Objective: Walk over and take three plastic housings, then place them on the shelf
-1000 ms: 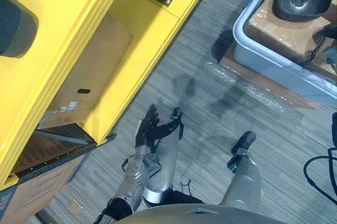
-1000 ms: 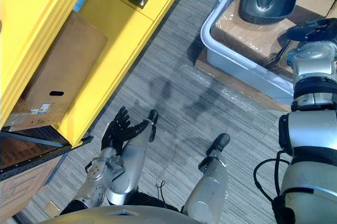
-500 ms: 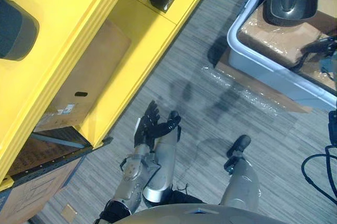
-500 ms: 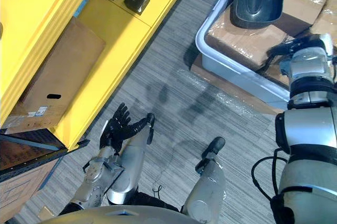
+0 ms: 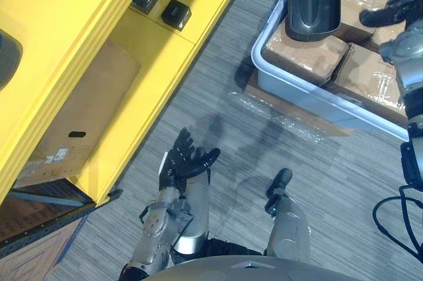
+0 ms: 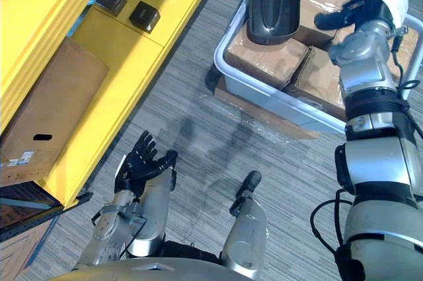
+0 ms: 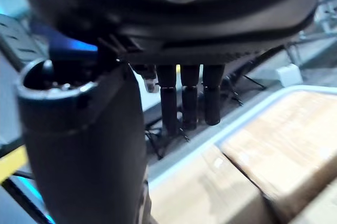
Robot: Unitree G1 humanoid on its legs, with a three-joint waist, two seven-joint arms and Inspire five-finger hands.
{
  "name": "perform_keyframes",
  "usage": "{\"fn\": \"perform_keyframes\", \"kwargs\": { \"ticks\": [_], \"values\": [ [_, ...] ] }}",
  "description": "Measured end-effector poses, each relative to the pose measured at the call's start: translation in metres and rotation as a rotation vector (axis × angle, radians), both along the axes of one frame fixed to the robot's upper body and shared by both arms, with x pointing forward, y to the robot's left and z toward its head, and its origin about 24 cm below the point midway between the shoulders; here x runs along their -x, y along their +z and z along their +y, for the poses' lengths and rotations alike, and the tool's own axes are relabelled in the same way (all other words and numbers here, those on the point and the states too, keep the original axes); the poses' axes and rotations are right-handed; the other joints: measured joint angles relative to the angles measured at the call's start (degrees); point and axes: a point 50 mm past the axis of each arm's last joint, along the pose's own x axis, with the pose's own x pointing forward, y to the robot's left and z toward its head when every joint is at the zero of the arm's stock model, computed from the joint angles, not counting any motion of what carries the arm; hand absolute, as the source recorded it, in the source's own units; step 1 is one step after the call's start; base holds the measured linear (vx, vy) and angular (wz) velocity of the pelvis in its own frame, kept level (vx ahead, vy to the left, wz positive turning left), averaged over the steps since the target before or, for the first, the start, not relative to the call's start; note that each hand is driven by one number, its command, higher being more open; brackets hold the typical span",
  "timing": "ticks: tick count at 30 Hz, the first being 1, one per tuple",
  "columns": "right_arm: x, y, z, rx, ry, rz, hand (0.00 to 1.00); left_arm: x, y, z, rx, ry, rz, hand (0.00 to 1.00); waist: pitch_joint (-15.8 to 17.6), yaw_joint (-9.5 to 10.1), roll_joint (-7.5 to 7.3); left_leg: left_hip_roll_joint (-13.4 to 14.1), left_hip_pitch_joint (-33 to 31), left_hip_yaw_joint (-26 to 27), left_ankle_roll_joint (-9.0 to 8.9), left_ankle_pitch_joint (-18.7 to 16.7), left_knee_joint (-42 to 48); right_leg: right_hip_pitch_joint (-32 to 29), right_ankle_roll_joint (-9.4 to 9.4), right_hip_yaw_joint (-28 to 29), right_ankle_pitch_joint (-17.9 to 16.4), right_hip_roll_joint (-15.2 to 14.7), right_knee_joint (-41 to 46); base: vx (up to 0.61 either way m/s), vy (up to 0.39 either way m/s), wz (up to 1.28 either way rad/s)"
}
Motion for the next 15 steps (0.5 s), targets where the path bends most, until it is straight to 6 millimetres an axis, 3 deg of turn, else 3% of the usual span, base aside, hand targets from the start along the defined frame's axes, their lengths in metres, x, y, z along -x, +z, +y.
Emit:
{"fn": "perform_keyframes", "kwargs": {
  "ticks": [3, 5, 15],
  "values": [
    [-0.004, 0.011, 0.025, 0.059, 0.128, -0.115, 1.0, 0.002, -0.008, 0.001, -0.012, -0.009, 0.032, 1.0, 0.0, 0.27, -0.03, 0.0, 0.0, 0.0, 0.0, 0.4, -0.8, -0.1, -0.05, -0.2, 0.0, 0.0, 0.0, -0.02, 0.016, 0.02],
    [-0.007, 0.007, 0.031, 0.097, 0.162, -0.086, 1.0, 0.003, -0.011, 0.002, -0.019, -0.008, 0.046, 1.0, 0.0, 1.38, -0.02, -0.1, -0.3, -0.3, -0.08, 0.9, -1.2, -0.4, -0.14, -0.5, -0.1, 0.0, 0.0, -0.01, 0.008, 0.06],
    [-0.018, 0.001, 0.041, 0.155, 0.224, 0.07, 1.0, -0.002, -0.012, 0.003, -0.041, -0.012, 0.046, 1.0, -0.1, 4.97, 0.12, -1.1, -3.8, -3.7, -0.38, 2.1, -1.3, -1.9, -0.46, -3.5, -0.3, -0.5, 1.0, 0.0, 0.01, 0.16]
  ]
}}
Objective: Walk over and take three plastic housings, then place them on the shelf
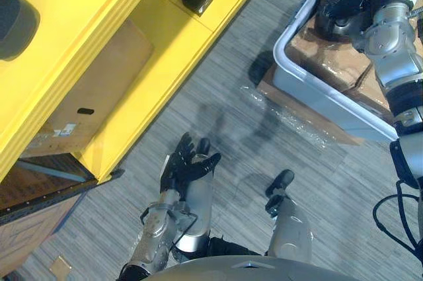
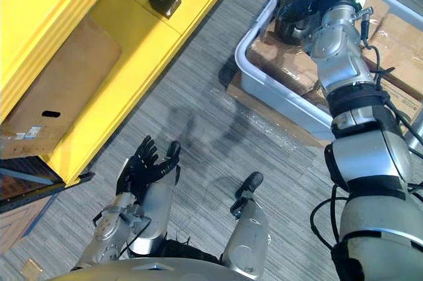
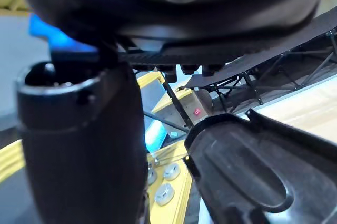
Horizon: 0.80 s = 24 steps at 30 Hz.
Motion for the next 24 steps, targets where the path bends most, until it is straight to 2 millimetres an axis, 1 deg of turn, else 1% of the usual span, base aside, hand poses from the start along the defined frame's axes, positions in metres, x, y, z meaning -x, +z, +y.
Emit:
{"fn": "perform_keyframes", "kwargs": {
  "ticks": [2, 4, 6, 10, 13, 15, 18, 20, 21, 24],
  "values": [
    [-0.001, 0.003, 0.0, -0.019, 0.007, 0.006, 1.0, -0.001, 0.001, 0.0, -0.005, 0.004, -0.002, 1.0, 0.0, 0.06, 0.02, 0.0, -1.0, -0.3, 0.0, 0.0, 0.6, -0.6, -0.02, -0.3, 0.0, 0.0, 0.0, -0.02, 0.023, 0.05],
    [-0.001, 0.0, -0.004, -0.045, -0.014, 0.032, 1.0, -0.002, 0.001, 0.001, -0.009, 0.003, -0.002, 1.0, 0.0, 0.36, 0.02, -0.1, -1.6, -0.5, 0.07, 0.1, 0.8, -1.0, -0.02, -0.5, 0.0, -0.1, 0.2, -0.03, 0.026, 0.04],
    [-0.002, -0.014, -0.017, -0.086, -0.08, 0.118, 1.0, -0.002, 0.001, 0.0, -0.01, -0.005, -0.001, 1.0, 0.0, 1.13, 0.09, -0.3, -1.7, -0.5, 0.13, 0.2, 0.7, -1.2, -0.19, -0.7, -0.2, -0.4, 0.7, -0.03, 0.021, 0.03],
    [0.001, -0.03, -0.033, -0.178, -0.153, 0.217, 1.0, -0.002, 0.001, 0.0, -0.01, -0.004, -0.001, 1.0, -0.1, 1.15, 0.3, -0.5, -2.9, -0.8, 0.21, 0.6, 0.7, -2.3, -0.24, -1.1, -0.3, -0.7, 1.1, -0.05, 0.023, 0.04],
    [0.005, -0.051, -0.047, -0.259, -0.206, 0.32, 1.0, -0.001, 0.0, -0.003, -0.01, -0.008, 0.005, 1.0, -0.5, 1.13, 1.0, -1.0, -3.2, -1.0, 0.32, 1.1, 0.5, -2.8, -0.25, -1.2, -0.3, -1.2, 1.9, -0.01, 0.019, 0.06],
    [0.007, -0.06, -0.053, -0.289, -0.22, 0.357, 1.0, -0.001, 0.0, -0.005, -0.009, -0.006, 0.007, 1.0, -0.7, 1.02, 1.36, -1.2, -3.2, -0.9, 0.4, 1.1, 0.6, -2.8, -0.24, -1.1, -0.3, -1.5, 1.9, 0.0, 0.0, 0.0],
    [0.009, -0.063, -0.057, -0.327, -0.21, 0.382, 1.0, -0.001, 0.0, -0.004, -0.009, -0.006, 0.008, 1.0, -0.7, 0.75, 1.4, -1.2, -2.9, -0.8, 0.45, 1.2, 0.6, -2.6, -0.24, -1.1, -0.3, -1.5, 2.0, -0.02, 0.013, -0.01],
    [0.011, -0.075, -0.06, -0.343, -0.203, 0.422, 1.0, -0.001, 0.0, -0.005, -0.009, -0.007, 0.009, 1.0, -0.8, 0.74, 1.43, -1.1, -2.0, -0.7, 0.54, 1.1, 0.5, -1.8, -0.38, -1.1, -0.4, -1.5, 2.0, -0.04, 0.019, 0.0],
    [0.012, -0.077, -0.061, -0.344, -0.2, 0.433, 1.0, -0.001, 0.0, -0.005, -0.008, -0.007, 0.008, 1.0, -0.8, 0.72, 1.43, -1.1, -1.9, -0.7, 0.75, 1.0, 0.5, -1.7, -0.39, -1.1, -0.4, -1.5, 2.1, -0.04, 0.022, 0.0],
    [0.012, -0.082, -0.062, -0.36, -0.168, 0.466, 1.0, -0.001, 0.0, -0.004, -0.01, -0.008, 0.012, 1.0, -0.8, -0.17, 1.44, -1.2, -1.5, -0.7, 0.87, 0.9, 0.4, -1.2, -0.42, -1.1, -0.5, -1.5, 2.0, -0.05, 0.031, 0.0]
  ]
}}
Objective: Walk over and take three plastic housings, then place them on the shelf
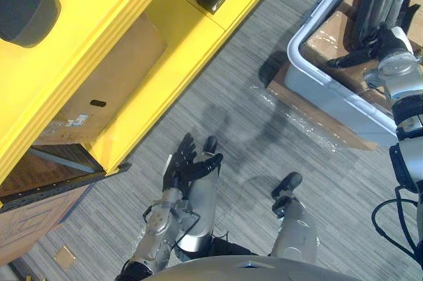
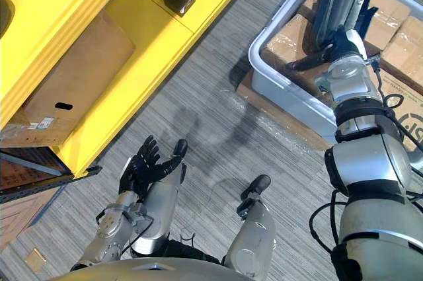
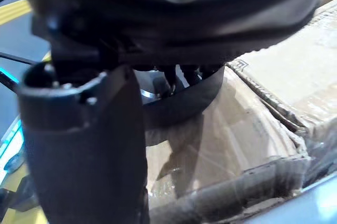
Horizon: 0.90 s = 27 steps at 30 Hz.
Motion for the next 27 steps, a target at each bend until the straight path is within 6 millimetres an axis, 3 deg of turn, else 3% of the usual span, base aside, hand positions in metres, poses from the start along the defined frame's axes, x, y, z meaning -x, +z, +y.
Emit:
{"fn": "perform_keyframes", "kwargs": {
  "ticks": [6, 12, 19, 24, 27],
  "values": [
    [0.005, -0.022, -0.002, -0.037, 0.085, 0.092, 1.0, 0.001, 0.0, 0.001, -0.001, -0.004, 0.011, 1.0, -1.2, -1.21, -0.43, 0.1, 1.5, 0.2, -0.02, -0.1, 0.0, 1.4, -0.04, 0.1, 0.0, 0.1, -0.3, -0.01, 0.015, -0.01],
    [0.008, -0.045, 0.014, -0.043, 0.214, 0.171, 1.0, 0.008, 0.003, 0.015, -0.018, 0.037, 0.016, 1.0, -2.3, -2.8, -3.21, 1.2, 2.3, 1.8, -0.09, -0.9, 0.4, 2.4, -0.34, 1.4, 1.1, 1.4, -3.1, 0.0, 0.029, -0.14],
    [0.011, -0.058, 0.02, -0.011, 0.193, 0.164, 1.0, 0.007, 0.004, 0.022, -0.033, 0.062, 0.014, 1.0, -2.2, -3.77, -4.47, 2.3, 3.0, 3.3, -0.47, -1.5, 1.2, 2.6, -0.19, 3.0, 2.3, 2.4, -4.3, 0.01, 0.03, -0.14],
    [0.009, -0.048, 0.022, 0.033, 0.134, 0.05, 1.0, 0.007, 0.004, 0.021, -0.032, 0.066, 0.016, 1.0, -2.1, -4.04, -4.65, 2.4, 3.0, 3.5, -0.47, -1.5, 1.1, 2.4, -0.17, 3.2, 2.4, 2.4, -4.3, 0.0, 0.011, -0.02],
    [0.006, -0.024, 0.031, 0.035, 0.098, -0.161, 1.0, 0.008, 0.003, 0.02, -0.029, 0.067, 0.018, 1.0, -1.9, -4.45, -4.91, 2.4, 3.1, 3.5, -0.47, -1.5, 1.2, 2.4, -0.16, 3.2, 2.4, 2.5, -4.3, 0.0, 0.012, 0.0]
  ]
}}
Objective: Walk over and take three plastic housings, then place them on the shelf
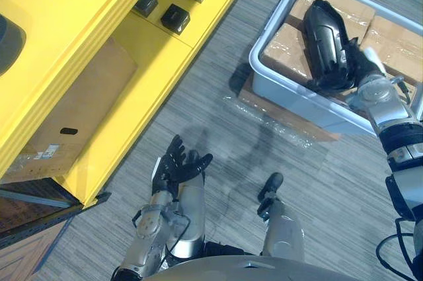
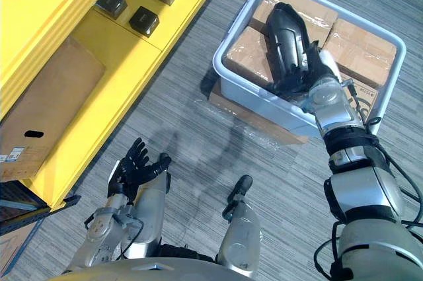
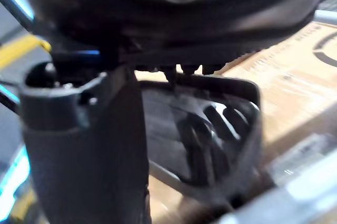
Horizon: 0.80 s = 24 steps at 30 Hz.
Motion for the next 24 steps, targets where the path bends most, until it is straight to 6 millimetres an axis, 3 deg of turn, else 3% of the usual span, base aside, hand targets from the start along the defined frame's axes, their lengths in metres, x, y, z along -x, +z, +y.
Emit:
{"fn": "perform_keyframes", "kwargs": {
  "ticks": [2, 5, 9, 15, 20, 24],
  "values": [
    [-0.001, 0.029, 0.012, 0.006, -0.008, -0.217, 1.0, 0.0, 0.0, -0.002, 0.007, -0.001, 0.0, 1.0, 0.1, -0.24, -0.11, 0.0, 0.0, 0.2, 0.25, -0.2, 0.0, -0.1, 0.01, 0.2, 0.1, 0.0, 0.0, 0.0, 0.043, -0.03],
    [0.0, 0.056, 0.023, 0.006, 0.002, -0.39, 1.0, 0.0, 0.0, -0.005, 0.012, -0.007, 0.001, 1.0, 0.1, -0.29, -0.11, 0.0, 0.3, 0.5, 0.25, -0.2, -0.1, -0.1, 0.05, 0.5, 0.1, -0.1, -0.1, 0.0, 0.024, -0.03],
    [0.004, 0.068, 0.022, -0.004, -0.052, -0.479, 1.0, 0.001, -0.001, -0.005, 0.012, -0.009, 0.002, 1.0, 0.2, -0.24, -0.31, -0.1, 1.2, 0.9, 0.11, 0.0, -0.8, 0.3, 0.11, 0.8, 0.2, -0.3, -0.1, 0.01, 0.026, -0.01],
    [0.006, 0.059, 0.002, -0.049, -0.191, -0.419, 1.0, 0.002, -0.002, -0.004, 0.011, -0.006, 0.007, 1.0, 0.2, -0.85, -0.36, -0.2, 2.2, 1.2, 0.01, 0.1, -1.7, 0.6, 0.15, 1.0, 0.1, -0.4, -0.1, 0.0, 0.005, -0.01],
    [0.011, 0.018, -0.03, -0.127, -0.367, -0.188, 1.0, 0.004, -0.003, -0.004, 0.014, -0.012, 0.01, 1.0, 0.4, -1.04, -0.36, -0.2, 2.1, 1.2, -0.02, 0.1, -1.8, 0.5, 0.11, 1.0, 0.1, -0.4, -0.1, 0.01, 0.025, 0.0],
    [0.014, 0.004, -0.039, -0.199, -0.393, -0.102, 1.0, 0.005, -0.003, -0.005, 0.014, -0.013, 0.012, 1.0, 0.8, -1.95, -0.26, -0.1, 1.5, 1.2, 0.07, -0.3, -0.9, 0.4, 0.14, 1.0, 0.1, -0.3, -0.3, 0.0, 0.043, -0.02]
  ]
}}
